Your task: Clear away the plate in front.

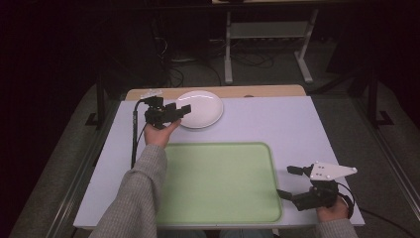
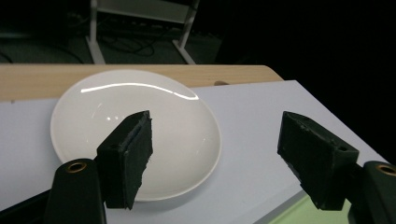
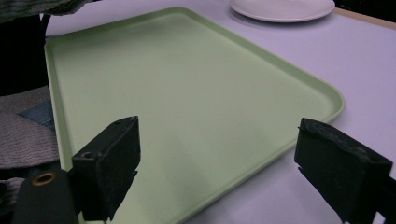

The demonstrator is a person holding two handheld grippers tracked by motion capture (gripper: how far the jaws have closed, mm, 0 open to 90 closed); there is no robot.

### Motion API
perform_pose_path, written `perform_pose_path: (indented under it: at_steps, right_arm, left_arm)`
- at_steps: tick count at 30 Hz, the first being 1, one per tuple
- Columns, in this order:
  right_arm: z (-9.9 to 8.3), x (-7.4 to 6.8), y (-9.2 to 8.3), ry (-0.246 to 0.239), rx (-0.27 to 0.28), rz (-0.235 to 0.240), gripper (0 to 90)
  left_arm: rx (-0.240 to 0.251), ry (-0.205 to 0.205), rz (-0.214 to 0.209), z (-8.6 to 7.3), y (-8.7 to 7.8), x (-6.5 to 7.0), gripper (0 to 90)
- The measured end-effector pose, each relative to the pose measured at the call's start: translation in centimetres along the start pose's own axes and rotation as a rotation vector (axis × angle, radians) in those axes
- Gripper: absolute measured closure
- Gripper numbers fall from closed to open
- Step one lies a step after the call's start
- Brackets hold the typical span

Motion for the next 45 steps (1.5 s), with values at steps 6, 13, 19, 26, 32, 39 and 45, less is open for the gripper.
perform_pose_path:
  at_steps: [6,13,19,26,32,39,45]
  right_arm:
    - [0.1,0.0,0.0,-0.001,0.004,0.002,13.6]
    - [0.0,0.1,0.0,-0.003,0.002,0.003,13.6]
    - [0.0,0.2,0.0,-0.003,0.004,0.005,13.6]
    - [0.0,0.3,0.1,0.003,0.003,0.001,13.6]
    - [-0.1,0.4,0.2,-0.005,0.001,-0.002,13.6]
    - [0.0,0.4,0.0,0.002,0.015,0.000,13.6]
    - [0.0,0.5,-0.1,0.002,0.022,-0.003,13.6]
  left_arm:
    - [-0.035,-0.159,0.050,-1.1,0.8,-2.4,30.0]
    - [-0.007,-0.475,0.034,-2.6,1.5,-5.1,29.9]
    - [0.030,-0.608,0.068,-3.4,2.0,-7.0,30.8]
    - [0.035,-0.679,0.106,-4.3,2.5,-8.2,30.1]
    - [0.043,-0.725,0.130,-4.8,2.9,-9.0,34.0]
    - [0.083,-0.780,0.113,-4.8,4.1,-9.0,33.7]
    - [0.126,-0.835,0.104,-4.7,5.0,-8.9,31.6]
Point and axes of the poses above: each handheld gripper's, and its own axes: y roughly forward along the jaws, z roughly out of its top, x roughly to its right, the point moved 5 cm from there along y, roughly forward along the jaws, and after that the axes turned 15 degrees about -z, right-handed, at the moved point
